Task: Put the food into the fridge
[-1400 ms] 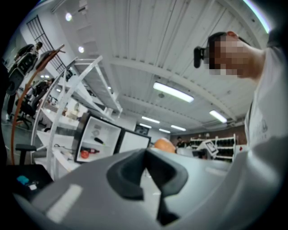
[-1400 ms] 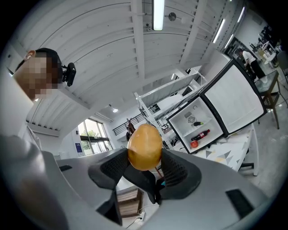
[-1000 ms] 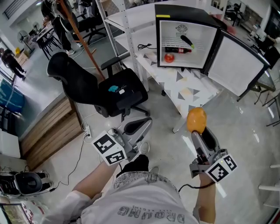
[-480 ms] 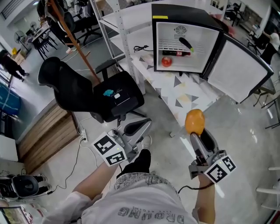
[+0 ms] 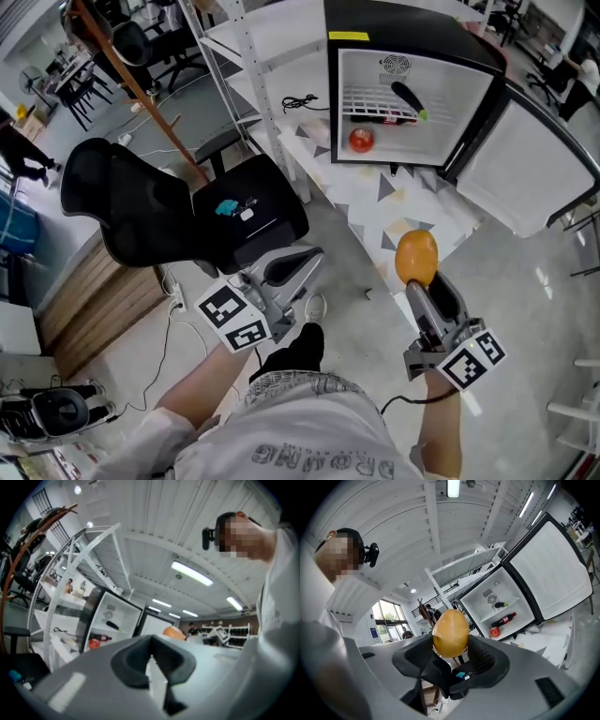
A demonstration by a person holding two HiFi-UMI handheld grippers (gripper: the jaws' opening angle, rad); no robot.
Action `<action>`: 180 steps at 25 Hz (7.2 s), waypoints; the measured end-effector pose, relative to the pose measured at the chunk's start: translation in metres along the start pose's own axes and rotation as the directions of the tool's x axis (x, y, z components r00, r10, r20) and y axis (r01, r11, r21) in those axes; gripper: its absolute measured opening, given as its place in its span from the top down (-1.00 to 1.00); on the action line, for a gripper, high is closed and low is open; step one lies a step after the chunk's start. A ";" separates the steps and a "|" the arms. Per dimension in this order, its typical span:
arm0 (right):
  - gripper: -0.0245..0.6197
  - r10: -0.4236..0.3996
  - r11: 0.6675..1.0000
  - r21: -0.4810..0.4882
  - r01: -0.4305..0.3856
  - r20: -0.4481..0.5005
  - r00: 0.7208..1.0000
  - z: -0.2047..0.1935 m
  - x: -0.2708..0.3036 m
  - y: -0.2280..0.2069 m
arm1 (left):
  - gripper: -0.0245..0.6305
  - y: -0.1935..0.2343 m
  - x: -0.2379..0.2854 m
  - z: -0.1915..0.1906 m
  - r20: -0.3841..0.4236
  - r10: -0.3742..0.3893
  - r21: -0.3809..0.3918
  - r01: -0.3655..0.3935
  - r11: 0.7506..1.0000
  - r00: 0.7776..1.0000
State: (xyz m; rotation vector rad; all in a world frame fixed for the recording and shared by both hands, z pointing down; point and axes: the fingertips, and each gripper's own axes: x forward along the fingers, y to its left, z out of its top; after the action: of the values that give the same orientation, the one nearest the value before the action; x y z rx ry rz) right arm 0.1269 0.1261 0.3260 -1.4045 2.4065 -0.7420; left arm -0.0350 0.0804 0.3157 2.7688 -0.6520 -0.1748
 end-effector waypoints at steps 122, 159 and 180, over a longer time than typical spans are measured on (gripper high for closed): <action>0.18 -0.233 0.734 -0.676 -0.067 -0.343 0.910 0.090 0.477 -0.279 | 0.91 0.285 0.148 0.010 -0.002 0.262 -0.094 -0.261 0.961 0.965; 0.14 -0.201 0.773 -0.634 -0.028 -0.287 0.936 0.097 0.419 -0.245 | 0.91 0.246 0.148 0.036 0.006 0.208 -0.029 -0.208 0.978 0.978; 0.35 -0.099 0.808 -0.589 -0.028 -0.182 0.978 0.115 0.328 -0.171 | 0.91 0.215 0.150 0.065 -0.006 0.161 0.065 -0.161 0.985 0.987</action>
State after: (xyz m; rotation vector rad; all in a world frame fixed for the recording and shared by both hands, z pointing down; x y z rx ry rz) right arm 0.1409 -0.2612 0.3338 -1.6520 2.9429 -0.1264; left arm -0.0030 -0.1879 0.3120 2.7590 -0.8891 -0.1058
